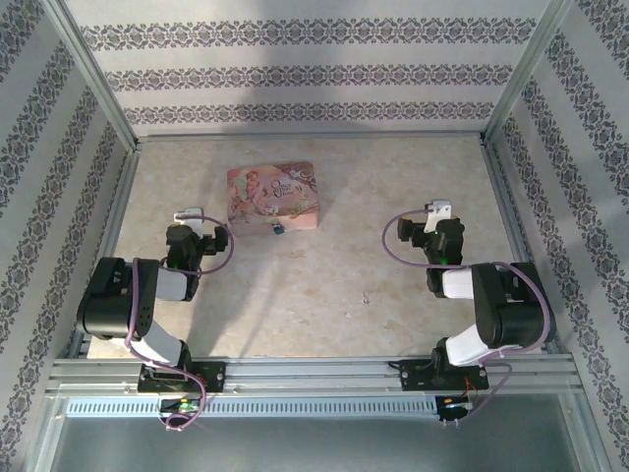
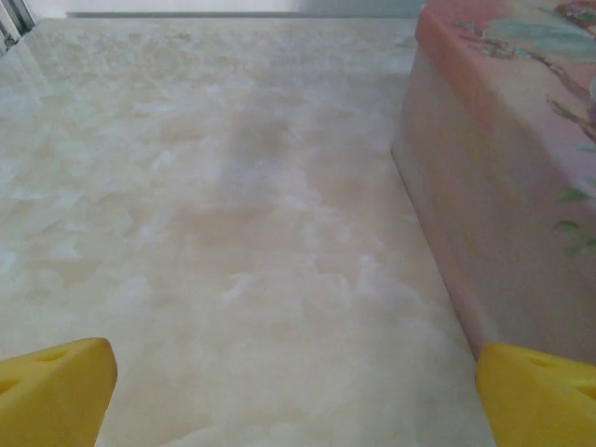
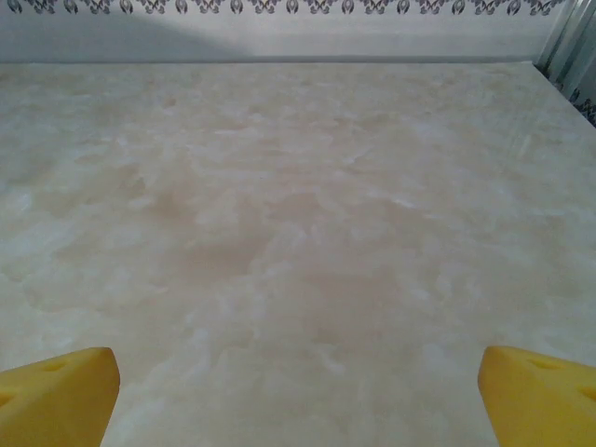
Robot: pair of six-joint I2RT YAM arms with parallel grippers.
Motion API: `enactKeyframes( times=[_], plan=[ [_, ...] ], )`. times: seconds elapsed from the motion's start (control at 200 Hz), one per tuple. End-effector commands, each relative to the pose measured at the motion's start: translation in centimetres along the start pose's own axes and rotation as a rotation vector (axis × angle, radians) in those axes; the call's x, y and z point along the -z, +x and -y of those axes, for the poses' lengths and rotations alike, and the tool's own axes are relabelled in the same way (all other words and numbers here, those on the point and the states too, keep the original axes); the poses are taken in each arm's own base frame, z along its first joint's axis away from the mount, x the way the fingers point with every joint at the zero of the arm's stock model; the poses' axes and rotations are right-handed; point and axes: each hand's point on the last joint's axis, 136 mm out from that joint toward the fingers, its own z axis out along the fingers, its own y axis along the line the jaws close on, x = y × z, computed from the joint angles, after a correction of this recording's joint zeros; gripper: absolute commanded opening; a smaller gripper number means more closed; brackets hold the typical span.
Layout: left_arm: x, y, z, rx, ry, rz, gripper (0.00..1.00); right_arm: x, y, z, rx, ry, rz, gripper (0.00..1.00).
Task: Unlock a padlock with a key
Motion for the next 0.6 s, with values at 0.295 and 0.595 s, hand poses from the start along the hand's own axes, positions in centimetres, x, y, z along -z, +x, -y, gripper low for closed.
enactKeyframes(
  times=[0.295,0.595],
  plan=[
    [-0.43,-2.09,-0.31,0.003,-0.016,0.073,0.99,-0.45,-1.77,-0.01,-0.008,0.006,0.060,0.98],
    [-0.43,-2.06,-0.31,0.002,-0.016,0.072,0.99,-0.46,-1.78,0.01,-0.012,0.001,0.059,0.98]
  ],
)
